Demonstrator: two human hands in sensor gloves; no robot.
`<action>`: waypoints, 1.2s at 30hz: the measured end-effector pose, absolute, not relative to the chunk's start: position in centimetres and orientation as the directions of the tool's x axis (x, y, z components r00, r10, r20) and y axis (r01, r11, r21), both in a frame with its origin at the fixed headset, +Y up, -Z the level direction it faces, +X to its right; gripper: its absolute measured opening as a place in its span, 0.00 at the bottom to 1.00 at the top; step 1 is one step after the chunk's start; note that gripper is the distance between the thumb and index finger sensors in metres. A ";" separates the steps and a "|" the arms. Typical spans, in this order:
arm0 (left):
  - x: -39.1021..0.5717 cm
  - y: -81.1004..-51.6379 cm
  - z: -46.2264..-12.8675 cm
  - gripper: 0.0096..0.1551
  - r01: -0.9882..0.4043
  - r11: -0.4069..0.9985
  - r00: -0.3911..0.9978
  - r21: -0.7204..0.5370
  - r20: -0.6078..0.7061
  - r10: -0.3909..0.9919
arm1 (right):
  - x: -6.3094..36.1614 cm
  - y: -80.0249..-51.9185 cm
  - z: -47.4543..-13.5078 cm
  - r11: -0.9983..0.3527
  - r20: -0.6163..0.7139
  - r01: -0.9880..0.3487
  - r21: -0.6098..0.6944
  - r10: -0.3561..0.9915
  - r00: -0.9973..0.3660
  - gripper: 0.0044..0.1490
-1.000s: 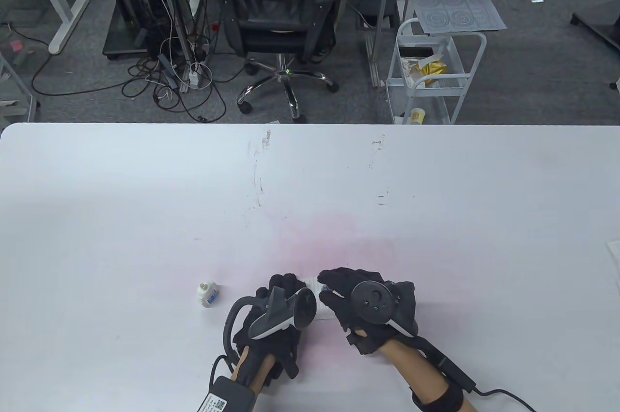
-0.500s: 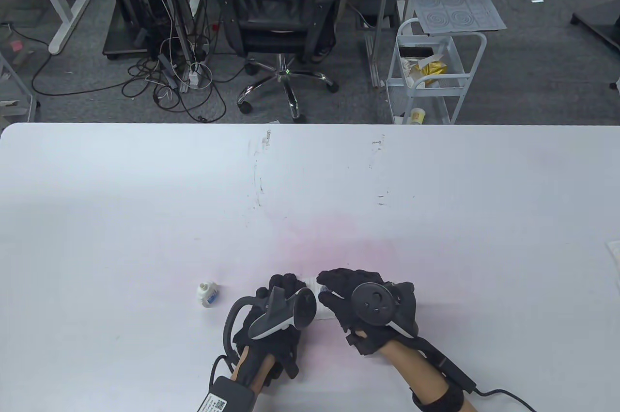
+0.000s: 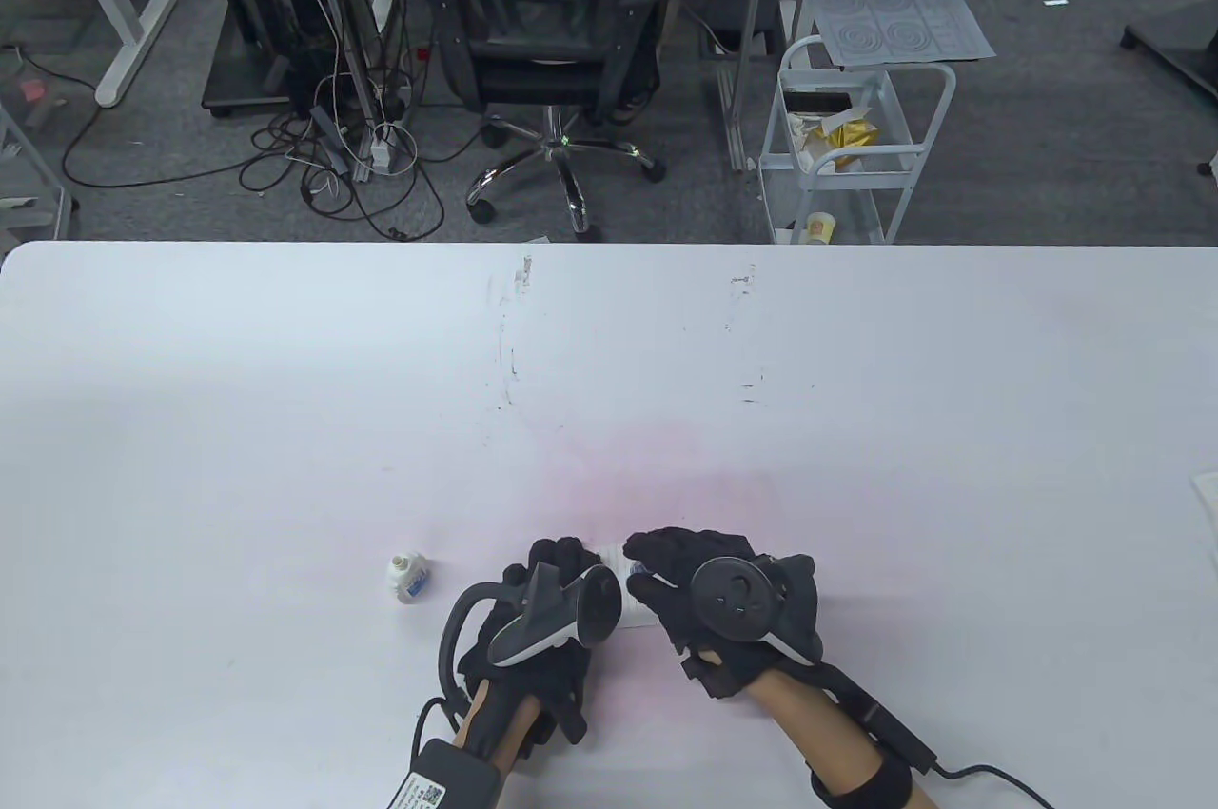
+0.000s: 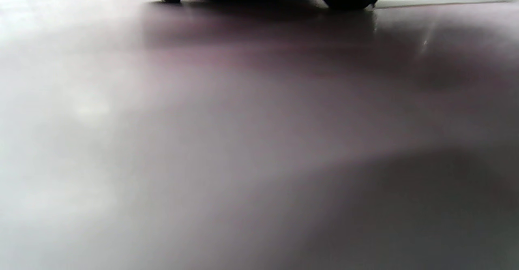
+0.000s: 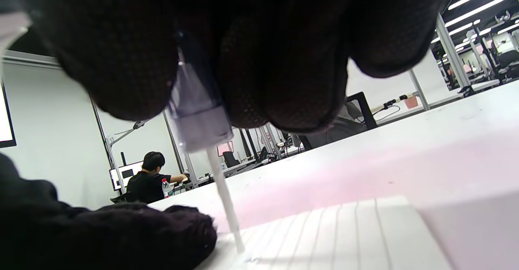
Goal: Brush correction fluid to cover black text
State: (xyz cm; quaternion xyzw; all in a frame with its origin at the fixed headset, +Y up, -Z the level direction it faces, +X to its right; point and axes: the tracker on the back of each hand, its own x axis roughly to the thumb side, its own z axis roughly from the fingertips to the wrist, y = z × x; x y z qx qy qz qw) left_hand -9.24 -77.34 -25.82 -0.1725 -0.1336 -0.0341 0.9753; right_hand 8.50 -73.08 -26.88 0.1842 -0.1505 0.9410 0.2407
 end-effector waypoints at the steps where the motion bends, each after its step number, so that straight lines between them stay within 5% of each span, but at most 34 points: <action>1: -9.2 -77.3 -25.8 0.36 0.112 0.938 0.962 -0.327 0.272 -0.020 | 8.4 -73.3 -26.9 -0.845 0.423 -0.497 -0.195 0.385 -0.820 0.26; 8: -9.2 -77.4 -25.8 0.36 0.109 0.938 0.963 -0.329 0.270 -0.017 | 8.3 -73.1 -26.9 -0.866 0.427 -0.483 -0.133 0.389 -0.816 0.26; 36: -9.3 -77.5 -25.8 0.36 0.097 0.934 0.964 -0.344 0.264 -0.003 | 13.6 -71.1 -24.1 -0.743 0.426 -0.591 -0.314 0.446 -0.787 0.28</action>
